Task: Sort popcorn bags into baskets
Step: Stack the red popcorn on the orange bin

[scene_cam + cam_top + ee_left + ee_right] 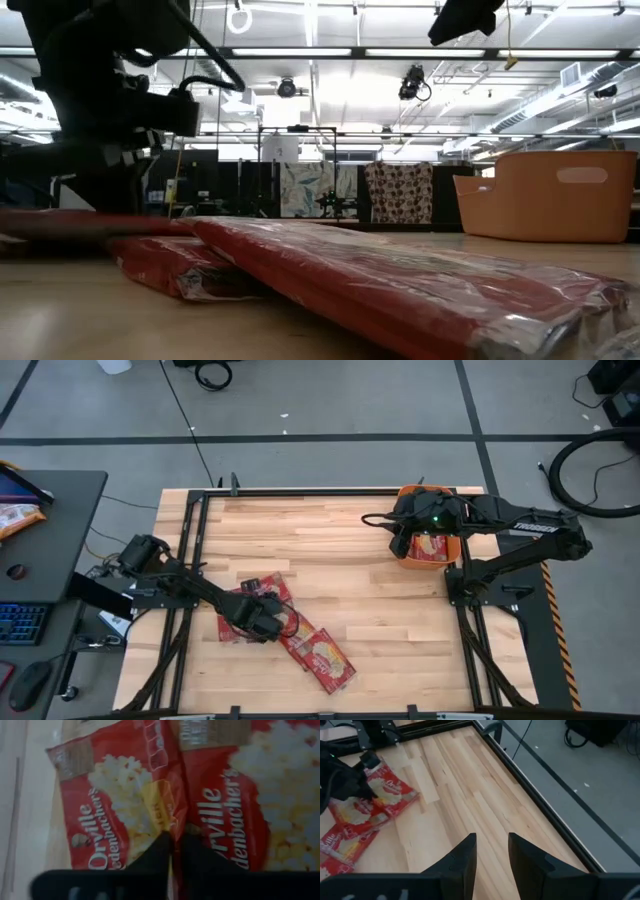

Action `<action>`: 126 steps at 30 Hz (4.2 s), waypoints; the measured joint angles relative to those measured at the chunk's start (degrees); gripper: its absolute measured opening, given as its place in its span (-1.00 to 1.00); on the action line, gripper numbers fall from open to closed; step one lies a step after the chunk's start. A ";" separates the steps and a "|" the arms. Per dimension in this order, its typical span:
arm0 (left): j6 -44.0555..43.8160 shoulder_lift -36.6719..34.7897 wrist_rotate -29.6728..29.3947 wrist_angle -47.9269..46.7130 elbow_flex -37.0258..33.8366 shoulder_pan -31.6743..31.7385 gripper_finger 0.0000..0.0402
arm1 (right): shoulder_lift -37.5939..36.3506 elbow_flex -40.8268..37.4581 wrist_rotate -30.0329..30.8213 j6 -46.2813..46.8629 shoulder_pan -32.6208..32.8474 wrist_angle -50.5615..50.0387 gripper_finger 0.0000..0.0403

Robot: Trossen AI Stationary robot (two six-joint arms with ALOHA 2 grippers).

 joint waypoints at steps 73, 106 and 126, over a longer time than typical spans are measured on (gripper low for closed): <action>34.55 -22.29 2.96 51.49 9.12 18.63 -0.28 | 12.78 14.86 -30.01 -25.98 -2.62 2.75 -0.84; 29.44 -23.53 4.71 40.89 9.04 17.65 -0.17 | -0.25 -6.70 0.71 -41.39 -28.21 -10.43 -0.86; 22.17 -23.52 4.85 32.82 9.05 18.15 -0.17 | -2.91 -23.17 -8.00 -26.44 -28.58 -21.73 -0.54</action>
